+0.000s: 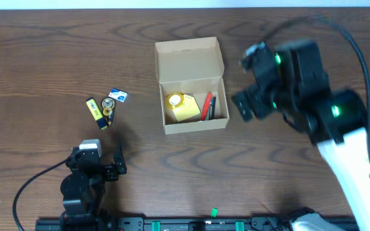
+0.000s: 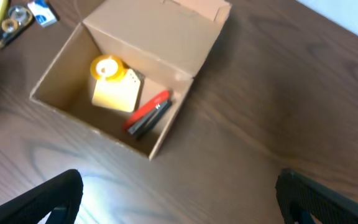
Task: Pack container
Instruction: 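Lift the right gripper out of the box and retract it right, then reach the left gripper to the yellow highlighter on the table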
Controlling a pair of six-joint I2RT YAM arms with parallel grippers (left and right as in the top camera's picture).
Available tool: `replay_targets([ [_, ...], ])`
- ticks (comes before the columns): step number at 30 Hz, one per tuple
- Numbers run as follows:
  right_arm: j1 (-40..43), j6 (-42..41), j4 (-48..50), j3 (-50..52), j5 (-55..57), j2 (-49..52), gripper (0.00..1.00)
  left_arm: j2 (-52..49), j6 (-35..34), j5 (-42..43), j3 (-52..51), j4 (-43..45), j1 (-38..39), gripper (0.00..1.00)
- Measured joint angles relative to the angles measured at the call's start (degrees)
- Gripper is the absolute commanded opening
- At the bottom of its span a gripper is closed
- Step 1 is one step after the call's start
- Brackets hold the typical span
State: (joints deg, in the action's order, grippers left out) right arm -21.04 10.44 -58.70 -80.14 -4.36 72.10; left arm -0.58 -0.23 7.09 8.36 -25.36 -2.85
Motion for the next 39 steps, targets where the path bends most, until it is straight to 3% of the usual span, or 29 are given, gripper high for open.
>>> replay_targets([
  [7,0.0,0.2,0.22,9.11,-0.17,-8.26,0.99,0.0,0.0,0.0,0.0,0.0,0.0,0.95],
  [24,0.0,-1.2,-4.48,9.51,-0.17,-8.41,0.99,0.0,-0.28,0.24,0.0,0.09,0.0,0.95],
  [31,0.0,-1.2,-4.48,9.51,-0.17,-8.41,0.99,0.0,-11.26,5.7,-0.35,2.86,0.0,0.95],
  [35,0.0,-1.2,-4.48,9.51,-0.17,-8.41,0.99,-0.02,-13.57,7.69,-0.48,5.62,0.0,0.95],
  [39,0.0,-1.22,-4.48,9.51,-0.17,-8.41,0.99,-2.8,-14.47,4.26,0.22,4.96,0.0,0.95],
])
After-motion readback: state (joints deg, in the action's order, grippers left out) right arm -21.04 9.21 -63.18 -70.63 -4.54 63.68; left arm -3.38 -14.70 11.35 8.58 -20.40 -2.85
